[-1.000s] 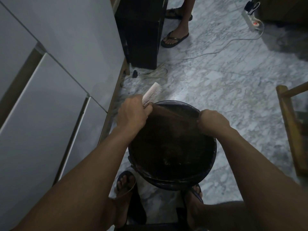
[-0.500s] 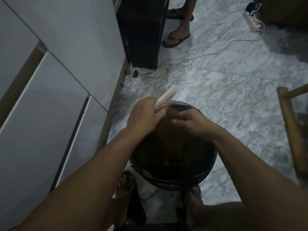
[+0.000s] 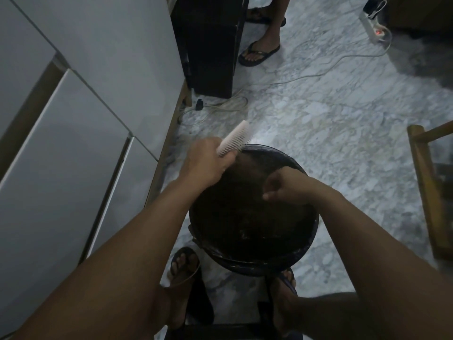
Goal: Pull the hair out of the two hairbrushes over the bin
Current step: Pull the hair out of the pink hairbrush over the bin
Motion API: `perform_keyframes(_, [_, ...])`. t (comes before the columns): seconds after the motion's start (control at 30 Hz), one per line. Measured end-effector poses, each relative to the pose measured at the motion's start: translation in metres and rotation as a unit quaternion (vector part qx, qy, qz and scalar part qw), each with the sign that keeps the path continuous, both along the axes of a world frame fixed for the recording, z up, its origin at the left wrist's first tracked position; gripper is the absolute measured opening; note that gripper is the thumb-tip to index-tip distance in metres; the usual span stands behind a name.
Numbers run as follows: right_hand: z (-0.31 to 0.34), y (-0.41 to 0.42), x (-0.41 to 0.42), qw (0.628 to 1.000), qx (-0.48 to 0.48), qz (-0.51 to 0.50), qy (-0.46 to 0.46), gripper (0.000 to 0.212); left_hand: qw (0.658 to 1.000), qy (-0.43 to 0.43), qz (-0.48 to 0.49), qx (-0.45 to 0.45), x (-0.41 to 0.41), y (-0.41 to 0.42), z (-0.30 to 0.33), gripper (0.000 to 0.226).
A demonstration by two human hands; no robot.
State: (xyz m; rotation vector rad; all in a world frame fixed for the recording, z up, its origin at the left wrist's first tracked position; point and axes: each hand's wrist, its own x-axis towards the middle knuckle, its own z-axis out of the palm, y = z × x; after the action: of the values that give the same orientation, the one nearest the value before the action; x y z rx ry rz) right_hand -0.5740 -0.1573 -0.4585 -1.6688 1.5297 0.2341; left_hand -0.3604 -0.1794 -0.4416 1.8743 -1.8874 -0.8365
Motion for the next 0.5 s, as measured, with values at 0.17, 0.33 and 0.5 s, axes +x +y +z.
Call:
perform_keyframes(0.17, [0.018,-0.006,0.012,0.985,-0.067,-0.078,-0.136,0.062,0.997,0.044,-0.040,0.041,-0.010,0.004,-0.003,0.021])
perform_keyframes(0.33, [0.024,-0.002,0.022,0.957,-0.005,-0.148,-0.249,0.032,0.996,0.070,-0.036,0.044,-0.011,0.002,-0.006,0.024])
perform_keyframes(0.5, [0.022,-0.003,0.018,0.980,-0.022,-0.100,-0.168,0.013,0.995,0.085,-0.010,0.045,-0.008,0.001,-0.005,0.025])
